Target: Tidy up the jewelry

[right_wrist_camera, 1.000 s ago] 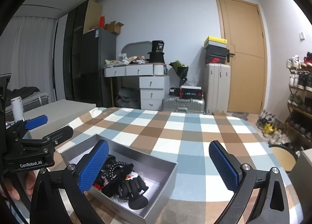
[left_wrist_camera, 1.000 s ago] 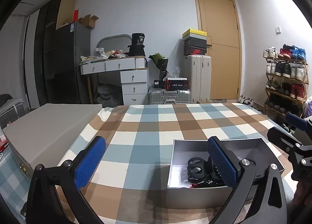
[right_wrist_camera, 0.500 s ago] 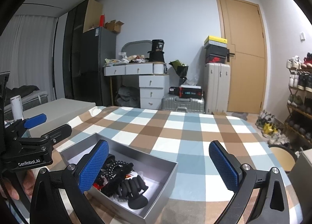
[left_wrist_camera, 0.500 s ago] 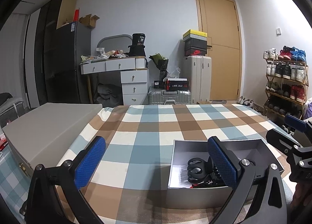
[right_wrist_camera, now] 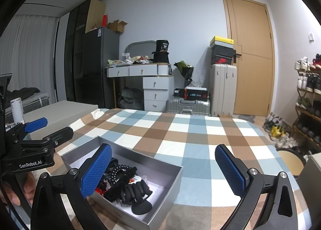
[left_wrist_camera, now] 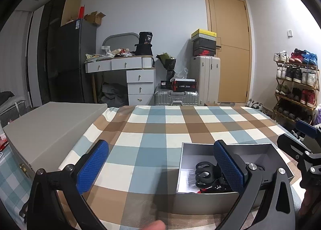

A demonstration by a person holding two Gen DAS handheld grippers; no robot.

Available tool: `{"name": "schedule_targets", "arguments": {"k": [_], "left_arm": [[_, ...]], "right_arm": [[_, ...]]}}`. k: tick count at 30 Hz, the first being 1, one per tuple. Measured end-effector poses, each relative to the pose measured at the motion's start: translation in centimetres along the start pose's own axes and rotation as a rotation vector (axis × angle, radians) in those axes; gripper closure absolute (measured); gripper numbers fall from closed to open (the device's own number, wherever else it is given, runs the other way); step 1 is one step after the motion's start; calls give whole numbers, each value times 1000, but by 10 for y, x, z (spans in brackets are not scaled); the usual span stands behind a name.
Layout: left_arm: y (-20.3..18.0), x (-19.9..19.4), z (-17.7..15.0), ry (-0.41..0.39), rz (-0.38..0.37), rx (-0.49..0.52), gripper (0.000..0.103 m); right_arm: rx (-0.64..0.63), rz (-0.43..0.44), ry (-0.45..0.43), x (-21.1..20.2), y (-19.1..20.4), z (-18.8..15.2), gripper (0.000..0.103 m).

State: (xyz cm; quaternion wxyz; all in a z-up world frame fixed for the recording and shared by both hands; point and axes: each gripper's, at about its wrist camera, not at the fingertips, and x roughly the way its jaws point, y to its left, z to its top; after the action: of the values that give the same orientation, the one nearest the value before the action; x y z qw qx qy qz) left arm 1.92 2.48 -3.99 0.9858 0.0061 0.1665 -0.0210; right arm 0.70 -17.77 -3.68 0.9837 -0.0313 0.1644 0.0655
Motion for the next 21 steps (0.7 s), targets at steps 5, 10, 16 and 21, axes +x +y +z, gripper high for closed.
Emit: {"name": "schedule_targets", "arguments": {"k": [5, 10, 16, 21], "left_arm": [[-1, -1, 0, -3, 6, 3, 1], [-1, -1, 0, -5, 2, 5, 1], [-1, -2, 0, -6, -4, 7, 1], [-2, -2, 0, -7, -8, 9, 1]], "right_arm": [[-3, 0, 1, 0, -1, 0, 0], [-2, -1, 4, 0, -1, 0, 0], [-1, -1, 5, 0, -1, 0, 0], [0, -3, 7, 1, 0, 0, 0]]}}
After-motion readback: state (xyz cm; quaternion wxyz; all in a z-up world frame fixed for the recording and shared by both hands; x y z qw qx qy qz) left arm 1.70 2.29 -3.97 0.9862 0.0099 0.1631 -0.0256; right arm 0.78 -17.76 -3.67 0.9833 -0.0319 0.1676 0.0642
